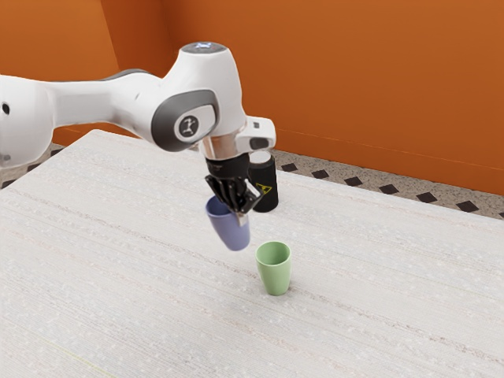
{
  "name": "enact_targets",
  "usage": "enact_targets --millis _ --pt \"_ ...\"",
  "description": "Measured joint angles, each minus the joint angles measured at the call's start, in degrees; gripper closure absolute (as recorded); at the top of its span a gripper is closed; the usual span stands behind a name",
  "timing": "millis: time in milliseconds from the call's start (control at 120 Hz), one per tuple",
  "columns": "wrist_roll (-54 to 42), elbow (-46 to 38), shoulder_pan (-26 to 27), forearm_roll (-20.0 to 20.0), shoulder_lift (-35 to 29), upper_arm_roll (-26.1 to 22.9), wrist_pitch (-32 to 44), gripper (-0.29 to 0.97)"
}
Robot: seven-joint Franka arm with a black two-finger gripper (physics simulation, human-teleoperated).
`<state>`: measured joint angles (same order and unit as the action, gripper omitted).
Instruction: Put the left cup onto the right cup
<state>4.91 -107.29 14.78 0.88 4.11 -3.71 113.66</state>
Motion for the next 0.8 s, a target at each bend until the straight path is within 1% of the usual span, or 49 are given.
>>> enact_targets --millis 150,367,583,800 --pt "0.0 4.3 -0.2 -0.9 3.2 -0.9 -1.1 0.78" --pt "0.0 7.6 1.2 -1.6 5.9 -1.7 -1.7 0.78" --pt "0.0 11.2 1.4 -2.1 9.2 -2.9 -2.2 0.78" --pt "-0.1 14.8 1.1 -2.5 12.3 -3.1 -2.5 0.78"
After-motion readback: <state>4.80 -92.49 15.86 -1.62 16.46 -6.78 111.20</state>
